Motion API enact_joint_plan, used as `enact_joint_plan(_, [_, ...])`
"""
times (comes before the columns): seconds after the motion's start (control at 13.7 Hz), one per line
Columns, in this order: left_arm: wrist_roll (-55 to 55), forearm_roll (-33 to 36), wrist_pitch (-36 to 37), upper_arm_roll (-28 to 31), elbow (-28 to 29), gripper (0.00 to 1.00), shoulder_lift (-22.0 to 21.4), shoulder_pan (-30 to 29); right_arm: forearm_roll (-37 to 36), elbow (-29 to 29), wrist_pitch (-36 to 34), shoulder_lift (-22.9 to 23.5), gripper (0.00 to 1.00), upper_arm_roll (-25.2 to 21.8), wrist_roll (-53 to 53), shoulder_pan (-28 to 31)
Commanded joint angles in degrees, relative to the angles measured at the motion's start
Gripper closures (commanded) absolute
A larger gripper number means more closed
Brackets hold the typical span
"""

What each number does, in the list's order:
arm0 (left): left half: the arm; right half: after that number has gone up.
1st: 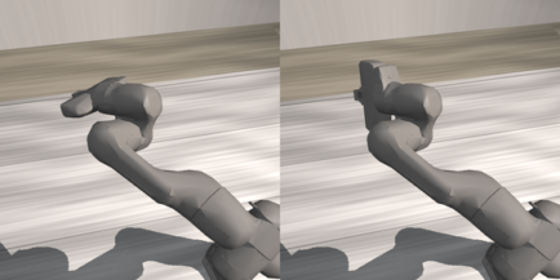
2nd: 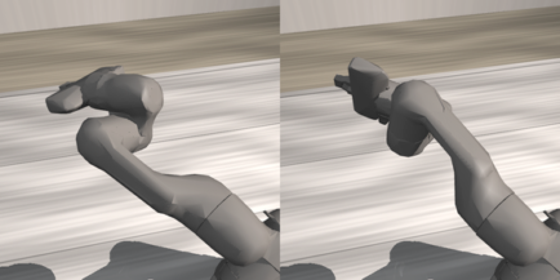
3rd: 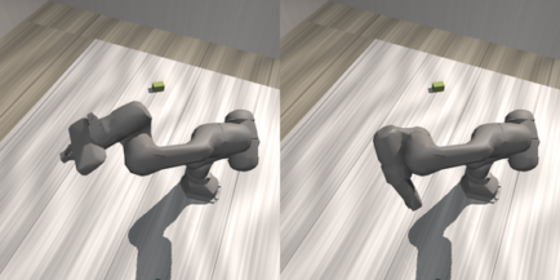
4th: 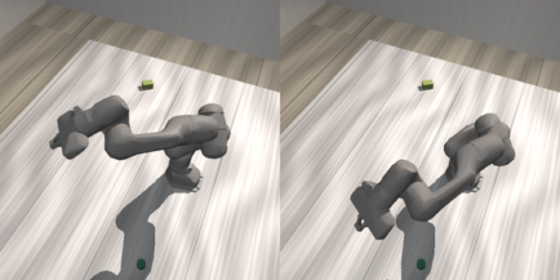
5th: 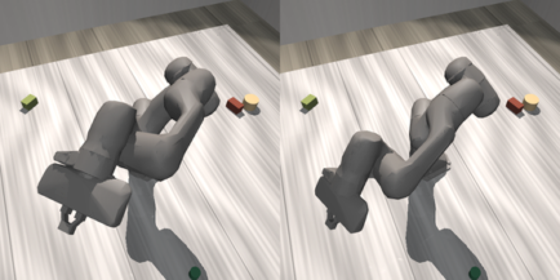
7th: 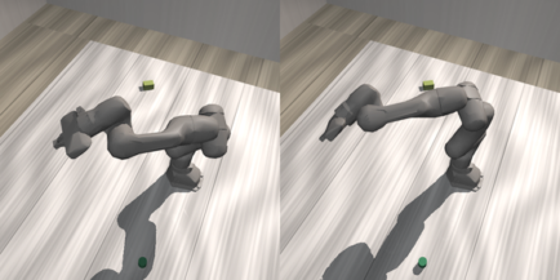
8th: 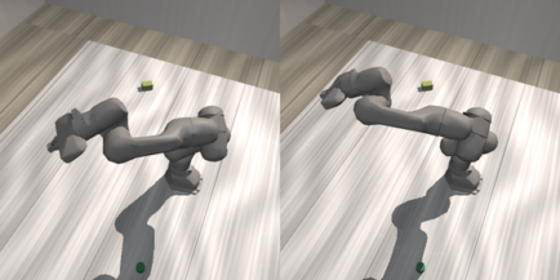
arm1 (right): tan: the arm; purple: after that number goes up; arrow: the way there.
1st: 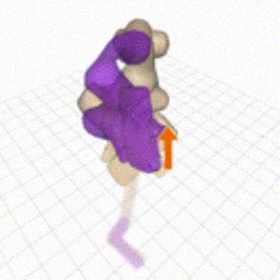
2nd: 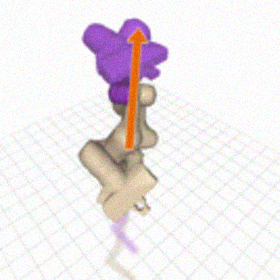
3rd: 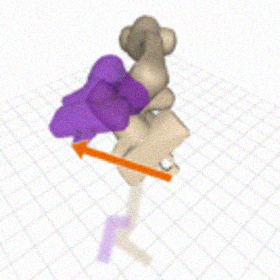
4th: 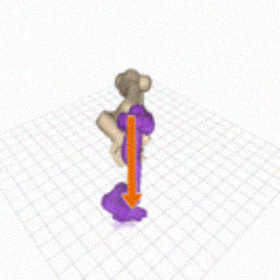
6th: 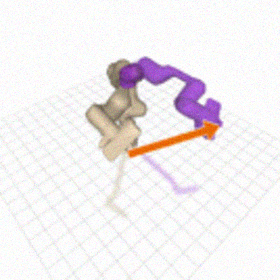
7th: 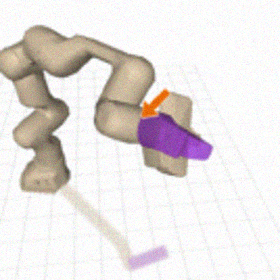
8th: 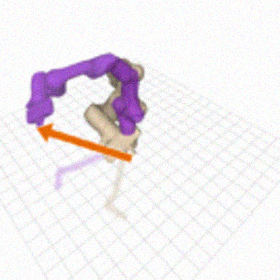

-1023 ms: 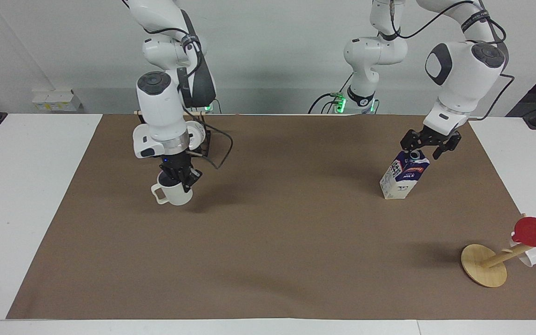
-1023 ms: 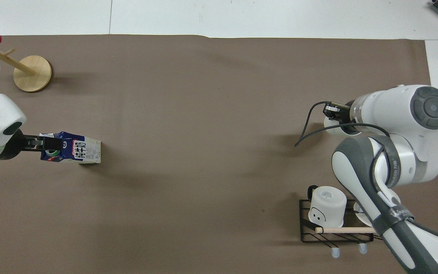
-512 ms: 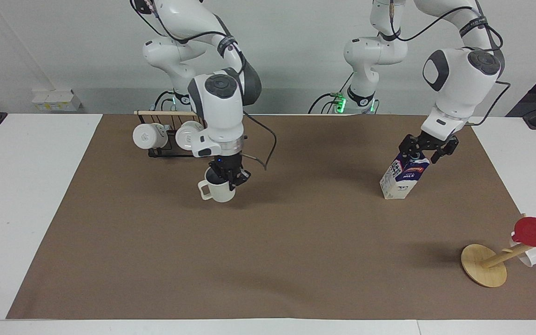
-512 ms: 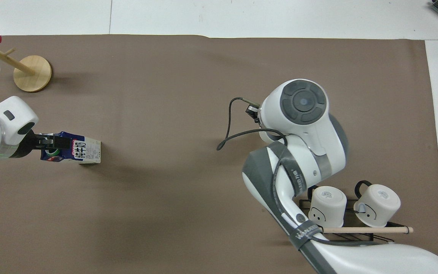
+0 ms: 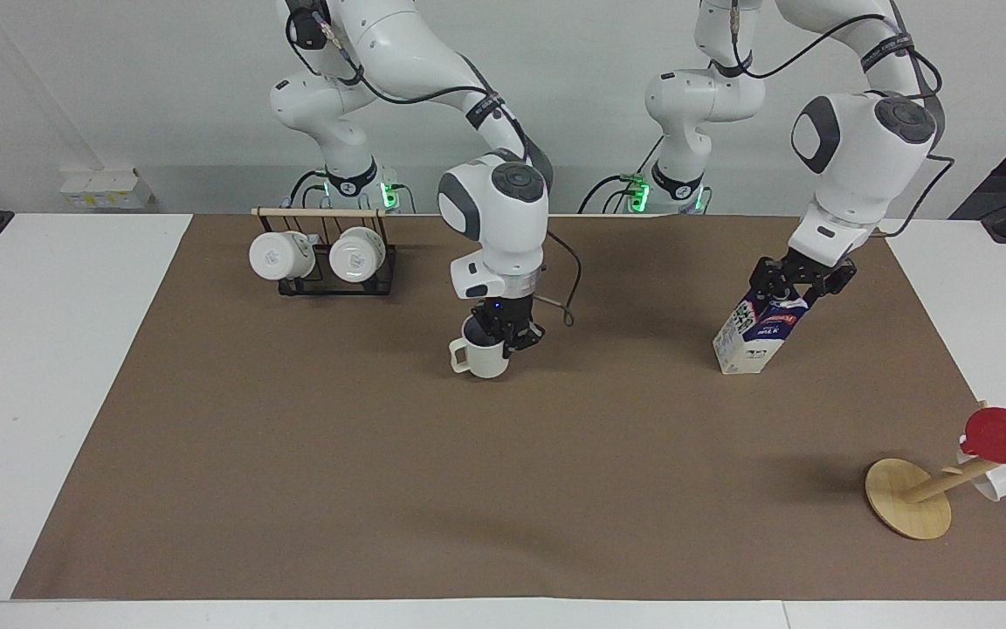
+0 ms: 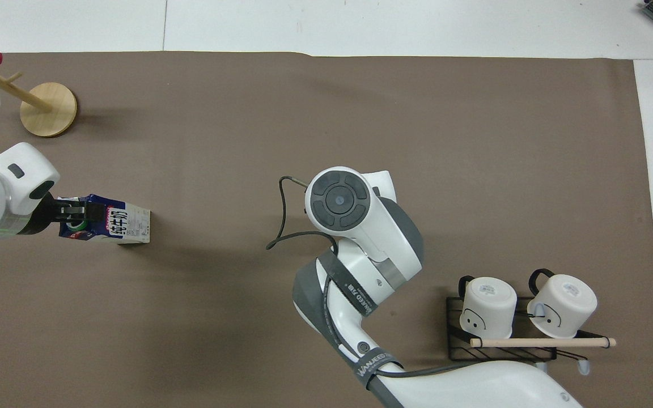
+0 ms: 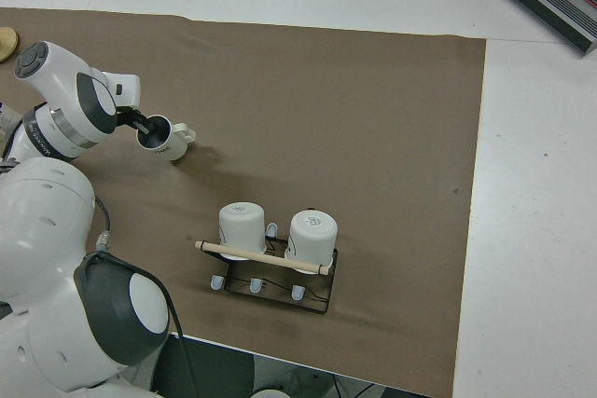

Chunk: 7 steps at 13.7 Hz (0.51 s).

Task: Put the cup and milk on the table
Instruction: 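Carry the mug toward table center while the left gripper lifts the carton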

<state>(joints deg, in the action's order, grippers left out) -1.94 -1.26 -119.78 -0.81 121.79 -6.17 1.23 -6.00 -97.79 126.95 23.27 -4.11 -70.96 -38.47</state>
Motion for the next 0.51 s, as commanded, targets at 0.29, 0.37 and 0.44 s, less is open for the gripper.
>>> enact_joint_plan(0.29, [1.41,1.08,-0.46,0.46,0.99,0.48,-0.60,0.96,-1.82,1.11,2.67,2.57,1.00,-0.02,-4.45,-2.67])
enact_joint_plan(0.37, [1.41,1.08,-0.37,0.46,0.99,0.48,-0.60,0.88,-1.90,0.93,3.38,2.57,1.00,-0.02,-4.45,-2.67])
enact_joint_plan(0.44, [1.41,1.00,-0.28,0.46,0.91,0.49,-0.60,0.88,-1.82,0.76,3.65,2.57,1.00,-0.02,-4.45,-2.58])
